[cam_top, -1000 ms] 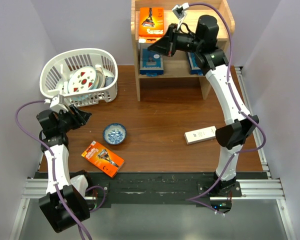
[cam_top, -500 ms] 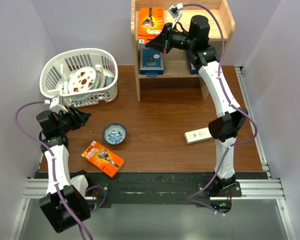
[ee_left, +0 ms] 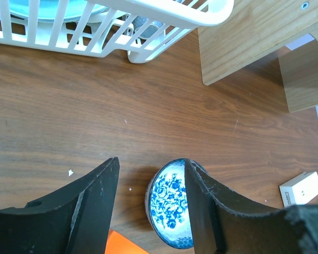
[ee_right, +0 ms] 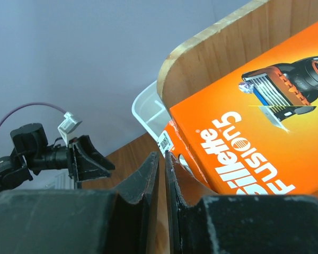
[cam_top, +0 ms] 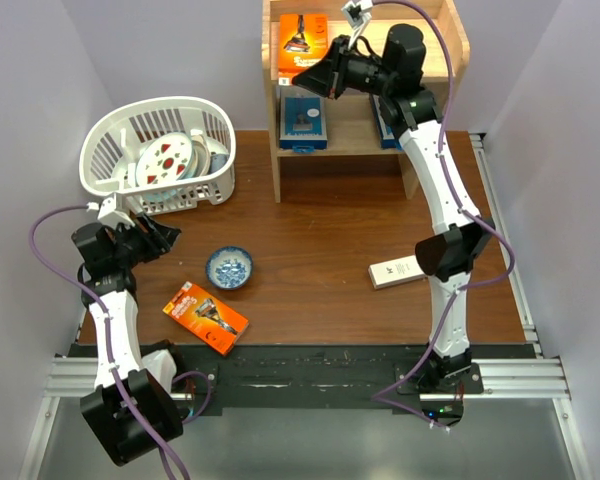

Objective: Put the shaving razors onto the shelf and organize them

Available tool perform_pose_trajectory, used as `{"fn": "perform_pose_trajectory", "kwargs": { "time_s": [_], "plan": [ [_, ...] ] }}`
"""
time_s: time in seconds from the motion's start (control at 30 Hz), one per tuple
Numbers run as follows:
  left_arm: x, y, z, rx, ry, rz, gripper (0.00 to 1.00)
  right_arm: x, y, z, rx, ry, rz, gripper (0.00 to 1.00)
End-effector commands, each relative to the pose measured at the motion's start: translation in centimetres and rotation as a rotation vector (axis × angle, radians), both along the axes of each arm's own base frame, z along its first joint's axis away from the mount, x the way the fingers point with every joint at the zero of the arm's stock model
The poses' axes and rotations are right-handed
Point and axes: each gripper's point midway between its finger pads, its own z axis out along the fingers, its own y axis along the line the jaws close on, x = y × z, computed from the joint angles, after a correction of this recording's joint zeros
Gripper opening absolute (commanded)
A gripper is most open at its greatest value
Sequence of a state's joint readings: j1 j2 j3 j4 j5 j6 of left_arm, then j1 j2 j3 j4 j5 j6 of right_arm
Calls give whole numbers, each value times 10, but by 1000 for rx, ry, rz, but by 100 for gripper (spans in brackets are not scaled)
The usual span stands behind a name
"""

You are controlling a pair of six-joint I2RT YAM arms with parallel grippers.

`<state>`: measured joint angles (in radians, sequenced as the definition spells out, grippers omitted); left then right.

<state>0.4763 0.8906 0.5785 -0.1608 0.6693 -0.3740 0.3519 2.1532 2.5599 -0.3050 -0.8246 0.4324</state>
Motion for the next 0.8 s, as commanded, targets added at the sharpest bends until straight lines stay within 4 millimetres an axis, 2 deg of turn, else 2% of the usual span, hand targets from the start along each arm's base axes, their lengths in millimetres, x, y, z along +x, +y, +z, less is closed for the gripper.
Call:
{"fn": "perform_pose_trajectory", "kwargs": {
  "time_s": [0.0,0.1,0.2,0.23,0.27,0.33,0.37,0.4,0.43,0.47,0.5,0.53,0.57,0.6,0.63,0.67,0.7,0.73,0.77],
  "plan": [
    [3,3,11,22,-36,-10,57,-7,-4,21,18,-75,7,15],
    [1,1,11,23,-40,-12,57,-27,-4,33,32,-92,73,18],
    [-1,1,11,22,-41,-7,57,-58,-2,54,57,-141,156,28],
    [-2,-1,12,19,-42,-15,57,-66,-1,58,59,-157,175,34],
    [-3,-2,12,19,-37,-25,57,-82,0,61,56,-162,225,41],
    [-3,-2,18,63,-43,-57,57,-102,9,59,51,-151,279,46],
    [-4,-2,16,52,-7,-54,58,-116,10,51,35,-128,315,50],
    [-4,0,18,58,2,-56,59,-125,18,39,20,-98,343,52],
    [1,1,32,95,-23,-85,59,-125,22,4,-22,17,349,54],
    [0,0,34,112,-17,-115,59,-130,25,-13,-52,23,356,56],
    [1,1,39,145,-26,-137,59,-146,28,-18,-77,22,353,59],
    [6,7,52,202,-52,-140,59,-156,32,-62,-154,146,361,62],
    [7,10,54,223,-52,-134,60,-162,35,-83,-210,118,366,63],
    [10,15,60,279,-69,-143,61,-182,42,-90,-240,119,370,65],
    [12,19,56,291,-49,-142,63,-190,45,-129,-285,188,368,66],
    [9,18,49,271,-5,-152,63,-200,47,-142,-291,233,360,66],
    [12,24,51,340,-5,-185,63,-214,52,-150,-298,243,361,67],
    [14,26,37,334,51,-217,63,-224,53,-180,-339,305,358,67],
    [5,22,24,315,118,-270,61,-231,54,-194,-372,315,352,67]
  ]
}}
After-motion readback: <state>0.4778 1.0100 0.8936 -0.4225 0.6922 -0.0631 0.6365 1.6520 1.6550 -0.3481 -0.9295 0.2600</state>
